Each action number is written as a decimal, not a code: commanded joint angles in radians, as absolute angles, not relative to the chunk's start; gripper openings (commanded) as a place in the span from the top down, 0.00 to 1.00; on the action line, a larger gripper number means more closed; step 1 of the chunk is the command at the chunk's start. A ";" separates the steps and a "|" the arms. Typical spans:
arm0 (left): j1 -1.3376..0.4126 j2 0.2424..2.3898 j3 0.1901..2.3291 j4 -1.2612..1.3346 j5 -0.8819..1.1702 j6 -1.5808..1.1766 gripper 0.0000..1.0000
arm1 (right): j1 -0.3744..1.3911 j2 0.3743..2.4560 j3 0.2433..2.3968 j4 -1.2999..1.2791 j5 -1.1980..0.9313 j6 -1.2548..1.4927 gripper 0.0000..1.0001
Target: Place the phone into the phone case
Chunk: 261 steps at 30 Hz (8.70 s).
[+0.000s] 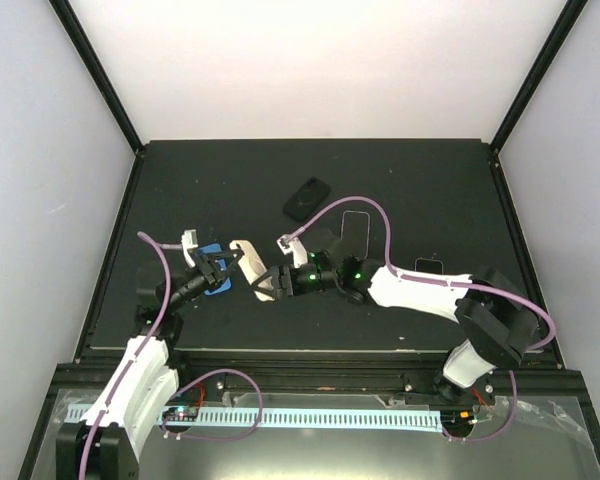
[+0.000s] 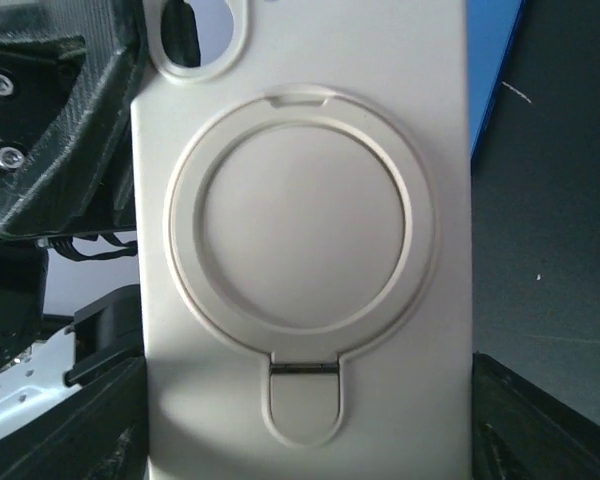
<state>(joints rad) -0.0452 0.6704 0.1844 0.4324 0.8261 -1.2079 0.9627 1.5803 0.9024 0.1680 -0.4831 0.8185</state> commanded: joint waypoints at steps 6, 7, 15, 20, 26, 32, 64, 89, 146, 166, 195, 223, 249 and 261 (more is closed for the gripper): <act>-0.048 0.662 0.294 0.140 0.777 -1.042 0.98 | 0.953 1.501 0.876 0.111 -0.393 0.799 0.02; -0.053 0.669 0.313 0.093 0.764 -0.996 0.98 | 0.952 1.496 0.878 0.083 -0.368 0.788 0.01; -0.262 0.832 0.535 -0.322 0.443 -0.737 0.98 | 0.951 1.414 0.815 -0.028 -0.242 0.768 0.00; -0.407 1.020 0.635 -0.406 0.279 -0.716 0.99 | 0.951 1.352 0.797 -0.095 -0.206 0.756 0.00; -0.510 1.223 0.761 -0.473 0.139 -0.739 0.98 | 0.950 1.256 0.739 -0.139 -0.170 0.764 0.00; -0.564 1.393 0.824 -0.423 0.125 -0.770 0.95 | 0.952 1.194 0.712 -0.189 -0.090 0.744 0.00; -0.551 1.359 0.738 -0.399 0.083 -0.742 0.08 | 0.760 1.221 0.750 -0.560 0.140 0.729 0.00; -0.538 1.389 0.635 -0.294 0.144 -0.686 0.10 | 0.101 1.344 0.606 -0.452 0.048 0.698 0.00; -0.538 1.315 0.585 -0.219 0.301 -0.699 0.14 | 0.339 1.492 0.686 -0.629 0.135 0.628 0.15; -0.568 1.398 0.557 -0.082 0.341 -0.726 0.18 | 0.452 1.440 0.676 -0.534 -0.021 0.572 0.30; -0.344 1.107 0.437 -0.128 0.439 -0.752 0.01 | 0.730 1.439 0.857 -0.221 -0.377 0.543 0.33; -0.291 0.804 0.327 -0.223 0.339 -0.848 0.11 | 0.913 1.800 1.092 -0.216 -0.272 0.554 0.34; -0.290 0.918 0.330 -0.119 0.440 -0.849 0.21 | 0.919 1.782 1.034 -0.261 -0.174 0.662 0.19; -0.291 0.994 0.330 -0.083 0.464 -0.833 0.25 | 0.916 1.688 1.026 -0.303 -0.114 0.662 0.19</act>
<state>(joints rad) -0.2955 0.9764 0.3229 -0.1219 0.4385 -0.8459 0.9138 1.7584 1.0374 -0.2745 -0.1860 0.6716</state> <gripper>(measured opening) 0.770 0.844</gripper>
